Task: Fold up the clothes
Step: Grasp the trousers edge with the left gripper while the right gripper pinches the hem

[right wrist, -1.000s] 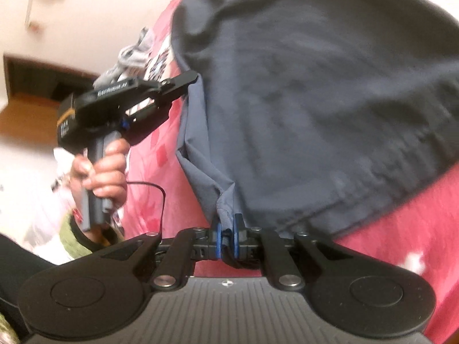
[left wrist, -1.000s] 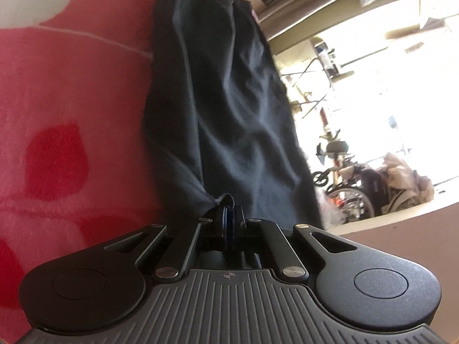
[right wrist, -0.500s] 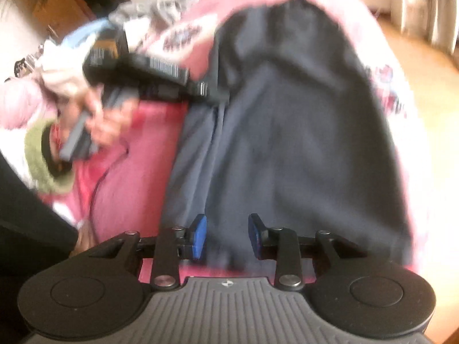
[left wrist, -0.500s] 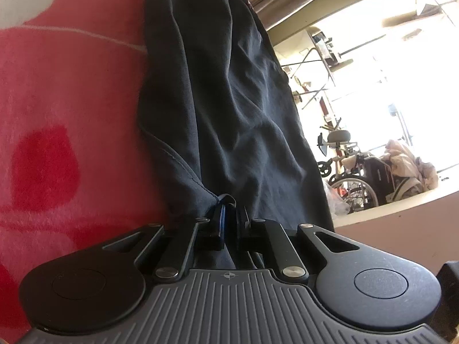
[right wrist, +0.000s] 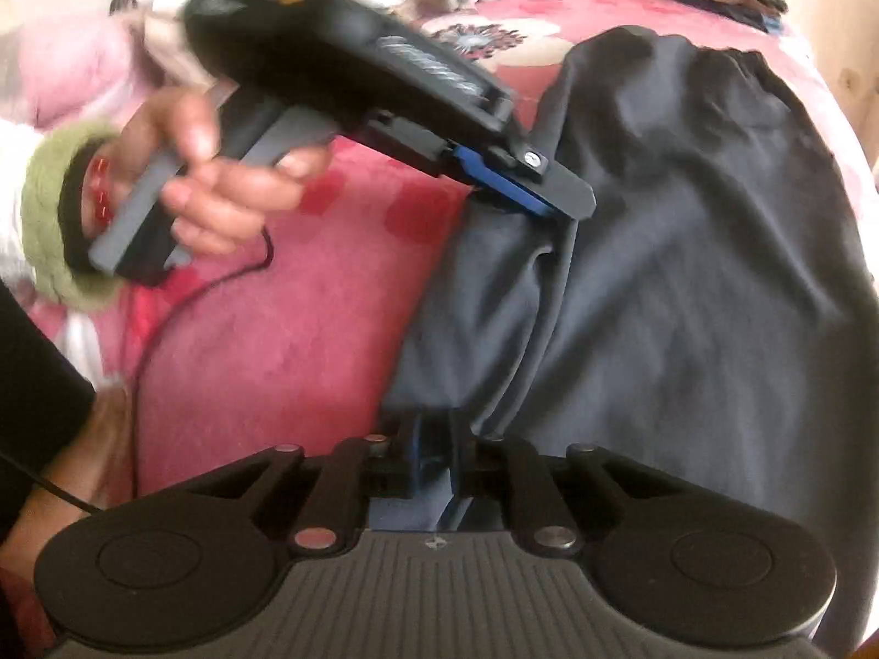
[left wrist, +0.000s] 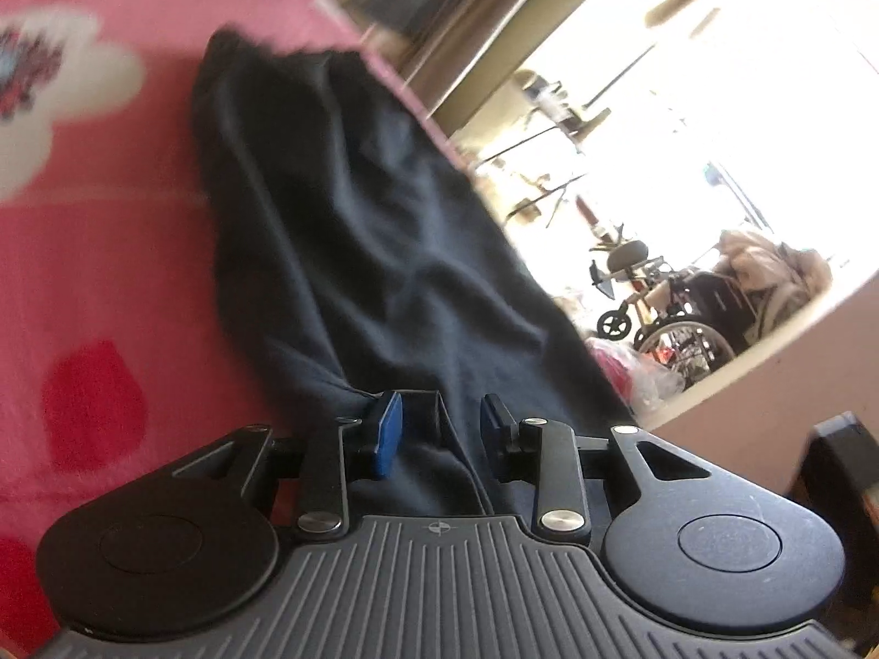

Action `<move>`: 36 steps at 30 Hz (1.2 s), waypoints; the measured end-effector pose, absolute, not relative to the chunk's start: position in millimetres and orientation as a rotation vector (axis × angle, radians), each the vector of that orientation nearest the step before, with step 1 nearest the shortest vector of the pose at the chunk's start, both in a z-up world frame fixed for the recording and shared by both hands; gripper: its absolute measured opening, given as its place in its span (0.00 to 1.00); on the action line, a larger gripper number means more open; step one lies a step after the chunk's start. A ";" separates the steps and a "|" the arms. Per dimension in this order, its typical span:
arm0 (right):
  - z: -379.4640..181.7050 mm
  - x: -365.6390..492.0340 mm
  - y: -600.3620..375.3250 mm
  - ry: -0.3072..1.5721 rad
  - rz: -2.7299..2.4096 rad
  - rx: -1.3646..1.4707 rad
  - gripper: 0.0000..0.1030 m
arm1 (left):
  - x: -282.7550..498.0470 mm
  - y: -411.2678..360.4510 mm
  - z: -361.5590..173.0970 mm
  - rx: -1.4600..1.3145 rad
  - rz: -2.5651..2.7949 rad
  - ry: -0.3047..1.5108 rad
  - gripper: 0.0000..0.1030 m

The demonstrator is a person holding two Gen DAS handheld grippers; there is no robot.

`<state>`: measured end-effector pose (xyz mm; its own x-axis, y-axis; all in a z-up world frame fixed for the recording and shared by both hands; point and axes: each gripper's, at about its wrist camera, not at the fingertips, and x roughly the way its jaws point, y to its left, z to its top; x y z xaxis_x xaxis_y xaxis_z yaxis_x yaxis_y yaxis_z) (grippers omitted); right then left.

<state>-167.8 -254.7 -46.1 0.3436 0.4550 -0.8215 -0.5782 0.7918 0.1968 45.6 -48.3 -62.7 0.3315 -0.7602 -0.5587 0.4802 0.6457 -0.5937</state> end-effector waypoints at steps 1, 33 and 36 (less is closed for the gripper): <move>-45.8 -168.0 -255.6 1.018 0.670 -0.132 0.10 | 41.7 -45.2 -60.6 -0.343 -0.844 0.907 0.30; -34.6 -195.8 -275.6 1.088 0.788 -0.131 0.12 | 32.7 -67.8 -78.1 -0.139 -0.781 0.932 0.29; -42.7 -196.9 -277.2 1.117 0.771 -0.126 0.11 | 28.5 -68.1 -73.9 -0.117 -0.764 0.910 0.29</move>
